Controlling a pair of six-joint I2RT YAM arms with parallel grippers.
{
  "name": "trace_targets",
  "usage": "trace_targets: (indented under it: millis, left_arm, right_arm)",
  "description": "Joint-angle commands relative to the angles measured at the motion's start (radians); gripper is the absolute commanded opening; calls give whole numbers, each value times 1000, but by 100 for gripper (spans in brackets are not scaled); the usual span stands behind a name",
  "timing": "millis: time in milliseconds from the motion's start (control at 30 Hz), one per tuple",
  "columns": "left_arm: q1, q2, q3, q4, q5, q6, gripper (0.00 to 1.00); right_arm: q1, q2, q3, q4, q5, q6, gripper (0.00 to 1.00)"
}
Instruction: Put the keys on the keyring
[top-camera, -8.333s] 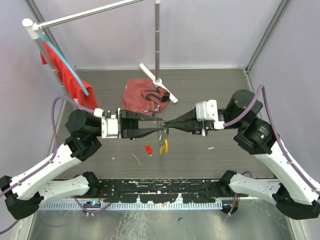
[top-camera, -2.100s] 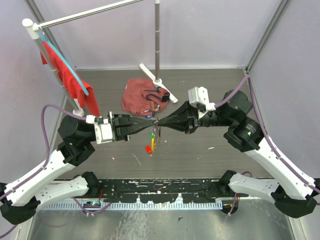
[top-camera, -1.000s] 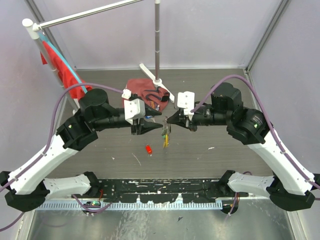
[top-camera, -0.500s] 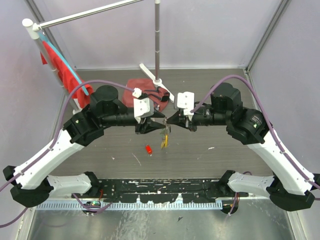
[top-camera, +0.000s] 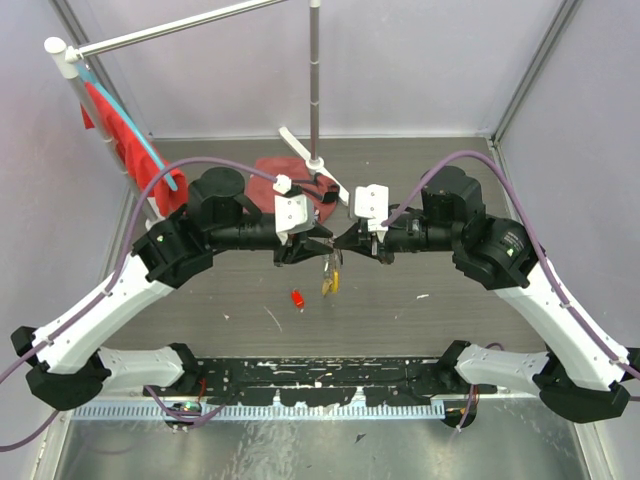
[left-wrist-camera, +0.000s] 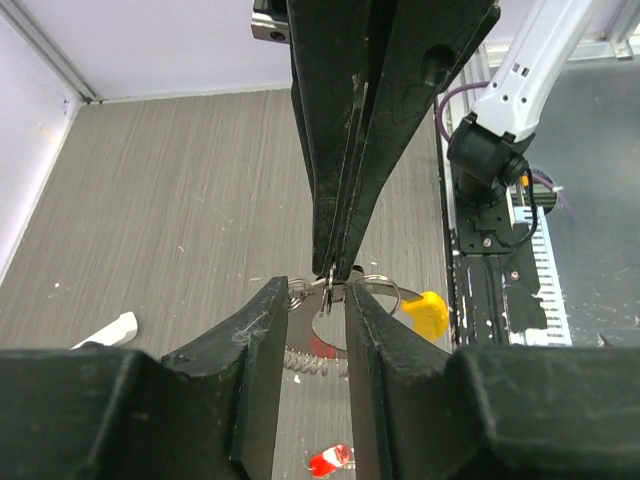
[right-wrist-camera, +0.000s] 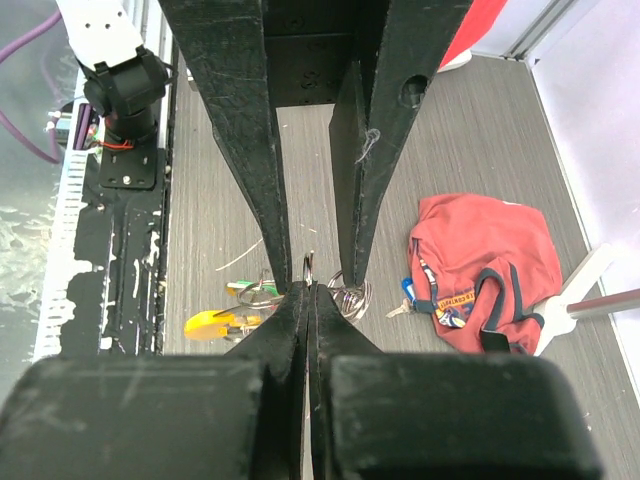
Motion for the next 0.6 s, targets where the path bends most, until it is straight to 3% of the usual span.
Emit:
trace_targets:
  millis: [0,400,467,567]
  left_arm:
    - [-1,9,48,-59,-9,28,35]
    - [0,10,55,-43,-13,21,0]
    - [-1,7,50,-31,-8,22,0]
    - [0,-10,29,13,11,22,0]
  right_arm:
    - [1,-27,7,75,-14,-4,1]
    - [1,-18,-1,83,-23,1,1]
    - [1,-20,-2,87,-21,1,1]
    - [1,-27,-4,103,-17,9,20]
